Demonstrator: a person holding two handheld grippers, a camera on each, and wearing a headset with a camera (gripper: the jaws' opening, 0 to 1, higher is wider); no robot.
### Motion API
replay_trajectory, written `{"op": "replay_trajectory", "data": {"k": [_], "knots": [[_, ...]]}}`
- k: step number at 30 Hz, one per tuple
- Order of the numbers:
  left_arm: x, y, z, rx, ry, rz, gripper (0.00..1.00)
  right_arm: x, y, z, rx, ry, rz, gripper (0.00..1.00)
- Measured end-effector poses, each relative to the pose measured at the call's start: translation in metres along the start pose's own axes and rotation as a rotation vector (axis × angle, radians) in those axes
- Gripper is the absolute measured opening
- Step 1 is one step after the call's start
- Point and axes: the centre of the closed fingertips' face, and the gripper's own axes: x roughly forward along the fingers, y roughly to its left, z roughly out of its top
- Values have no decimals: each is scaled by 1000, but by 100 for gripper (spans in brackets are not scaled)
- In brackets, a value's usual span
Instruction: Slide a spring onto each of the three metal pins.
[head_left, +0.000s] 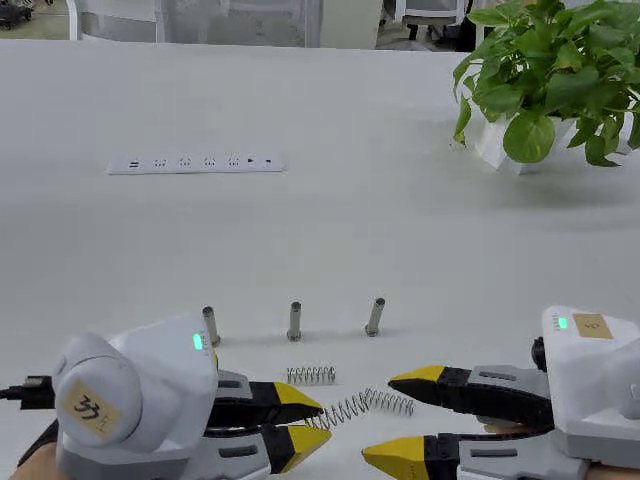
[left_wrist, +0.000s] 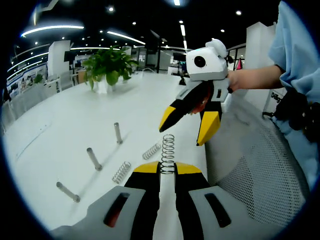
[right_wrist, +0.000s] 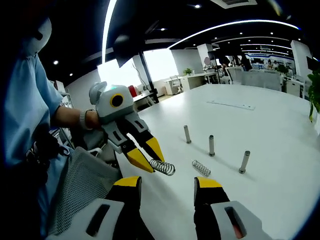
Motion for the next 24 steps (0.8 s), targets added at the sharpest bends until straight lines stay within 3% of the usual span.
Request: {"op": "replay_trajectory", "data": {"k": [5,24], "knots": [[-1,-1,2,17,-7,-13,7,2,7,4,18,-16,37,25],[-1,-11,2,11,-29,-67,7,4,8,8,140,-79,85,8]]}}
